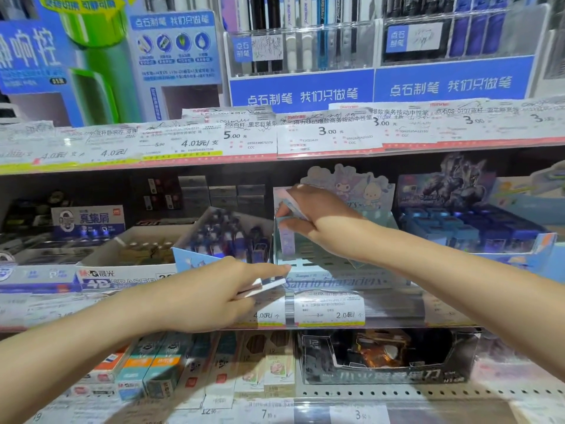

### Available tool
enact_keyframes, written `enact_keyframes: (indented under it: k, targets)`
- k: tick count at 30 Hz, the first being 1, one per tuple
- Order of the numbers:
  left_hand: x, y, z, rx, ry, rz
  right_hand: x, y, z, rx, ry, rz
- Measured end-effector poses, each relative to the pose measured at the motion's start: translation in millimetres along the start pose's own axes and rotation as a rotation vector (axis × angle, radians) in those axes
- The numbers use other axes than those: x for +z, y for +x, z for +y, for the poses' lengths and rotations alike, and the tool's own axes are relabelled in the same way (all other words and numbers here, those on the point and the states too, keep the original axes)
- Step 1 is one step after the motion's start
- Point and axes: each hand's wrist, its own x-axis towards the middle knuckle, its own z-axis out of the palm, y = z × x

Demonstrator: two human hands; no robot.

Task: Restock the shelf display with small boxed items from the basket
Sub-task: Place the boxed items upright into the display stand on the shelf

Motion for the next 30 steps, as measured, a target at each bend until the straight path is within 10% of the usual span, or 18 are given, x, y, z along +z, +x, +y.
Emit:
enact_keyframes:
  k: [18, 25, 30]
  targets:
    - [-5, 4, 4, 0.039, -0.087, 0.01, -9, -6, 5, 0.083, 0.084, -0.139]
    - [-5, 1, 7, 0.016, -0.486, 0.327, -27, -31, -6, 0.167, 0.438, -0.173]
    - [-7, 1, 26, -0.063, -0.974, 0.264, -26, -39, -11, 0.239, 0.613, -0.269]
